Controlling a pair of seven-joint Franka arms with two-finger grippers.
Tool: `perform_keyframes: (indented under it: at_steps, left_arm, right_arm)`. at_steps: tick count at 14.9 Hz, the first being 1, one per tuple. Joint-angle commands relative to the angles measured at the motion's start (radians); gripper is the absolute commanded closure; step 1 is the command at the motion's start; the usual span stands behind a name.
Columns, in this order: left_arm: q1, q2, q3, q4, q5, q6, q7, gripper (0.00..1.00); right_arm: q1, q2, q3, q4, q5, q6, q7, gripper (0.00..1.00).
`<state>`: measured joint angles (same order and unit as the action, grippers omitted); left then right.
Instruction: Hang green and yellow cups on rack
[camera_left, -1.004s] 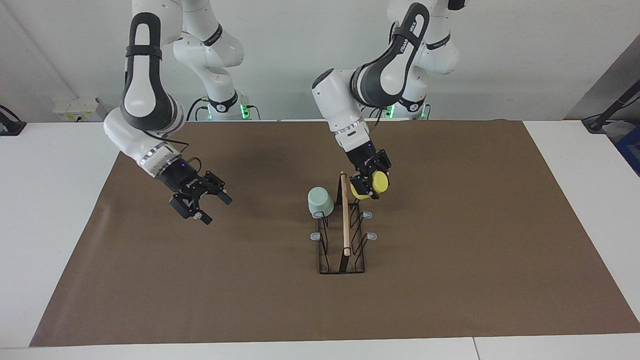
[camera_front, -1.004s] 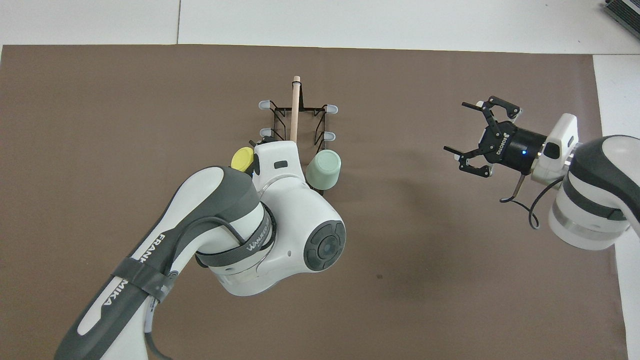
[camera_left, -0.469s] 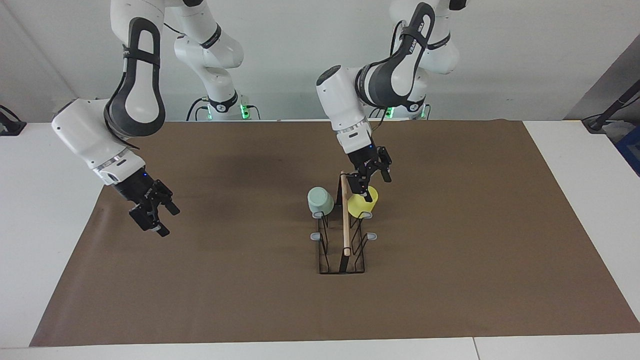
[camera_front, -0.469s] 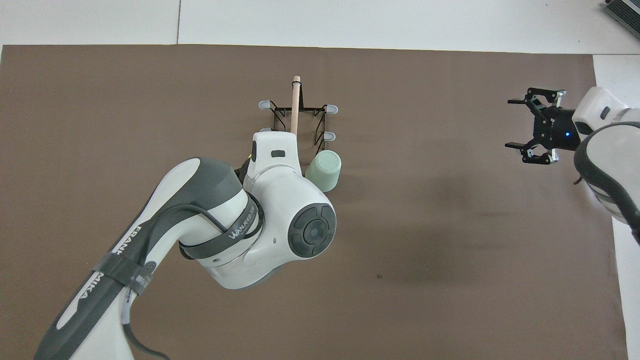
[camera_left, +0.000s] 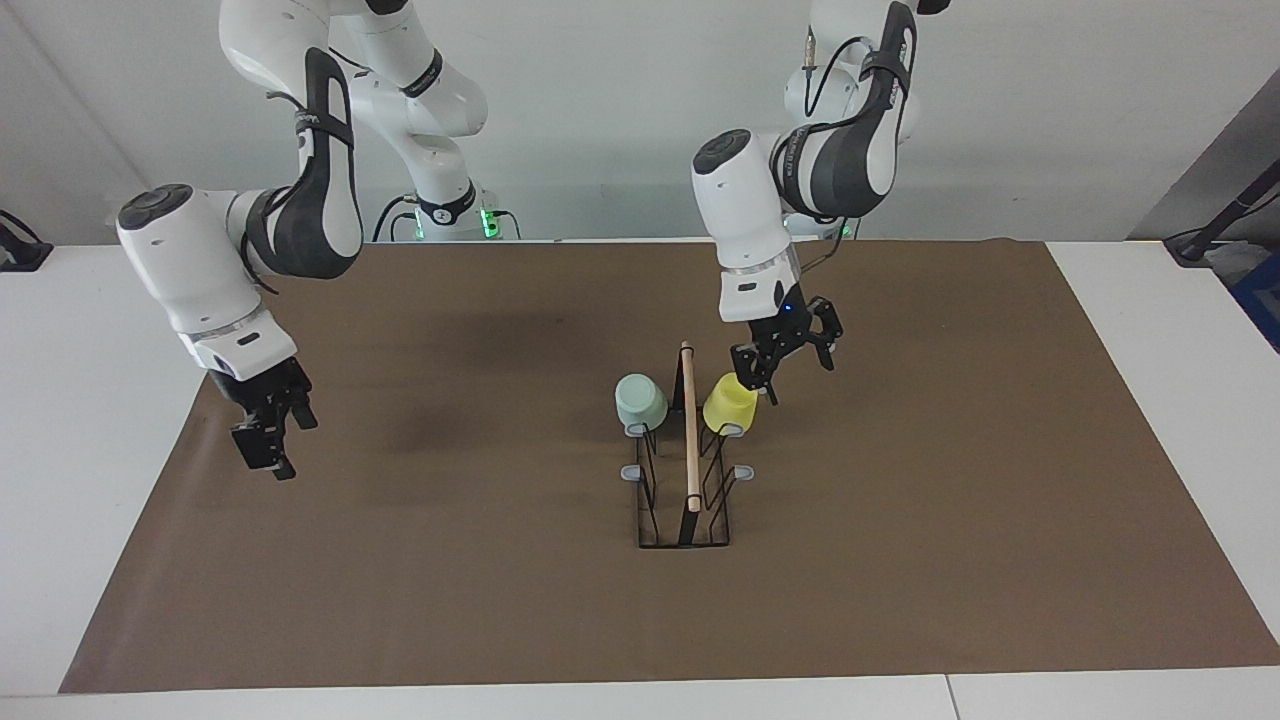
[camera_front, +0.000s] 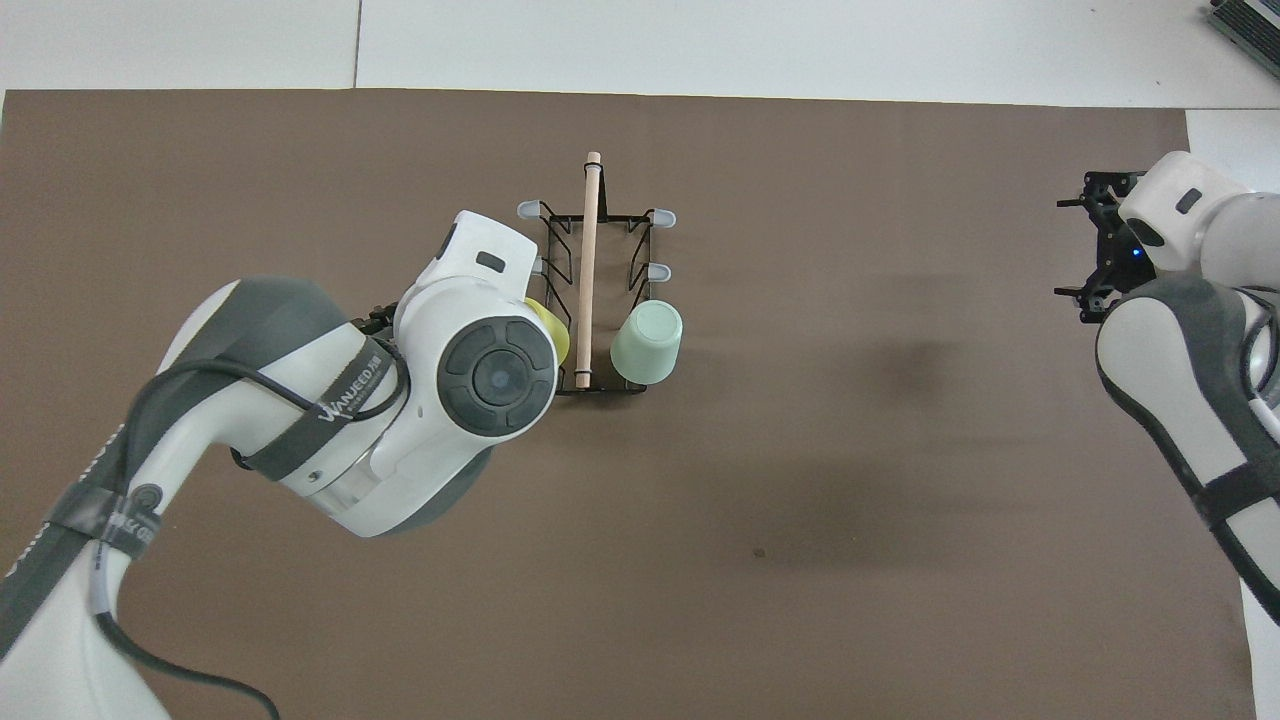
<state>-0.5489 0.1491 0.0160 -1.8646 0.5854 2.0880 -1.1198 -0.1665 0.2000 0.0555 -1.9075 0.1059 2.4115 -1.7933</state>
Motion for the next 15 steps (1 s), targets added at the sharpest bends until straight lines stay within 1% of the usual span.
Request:
perform_keyframes:
  at_steps: [1,5,6,9,10,12,15]
  left_arm:
    - [0.062,-0.040,-0.005,-0.033,-0.045,0.015,0.174,0.00]
    - [0.151,-0.049,-0.005,-0.039,-0.067,0.024,0.313,0.00]
    - [0.170,-0.054,-0.005,-0.042,-0.068,0.032,0.348,0.00]
    - [0.231,-0.065,-0.005,-0.056,-0.070,0.037,0.446,0.00]
    - [0.257,-0.071,-0.005,-0.059,-0.079,0.037,0.489,0.00]
    - [0.306,-0.089,-0.005,-0.061,-0.139,0.035,0.596,0.00]
    - [0.381,-0.121,-0.005,-0.061,-0.284,0.023,0.811,0.00]
  right_arm:
    - [0.031,-0.019,0.003,0.008,-0.087,-0.075,0.211,0.00]
    - [0.119,-0.060,0.006,0.007,-0.225,-0.184,0.620,0.00]
    - [0.130,-0.071,0.012,0.007,-0.233,-0.205,0.708,0.00]
    - [0.203,-0.096,0.009,0.005,-0.242,-0.262,0.969,0.00]
    - [0.223,-0.106,0.010,0.005,-0.267,-0.278,1.055,0.00]
    - [0.261,-0.128,0.013,0.004,-0.295,-0.327,1.254,0.00]
    - [0.317,-0.169,0.014,0.007,-0.293,-0.438,1.617,0.00]
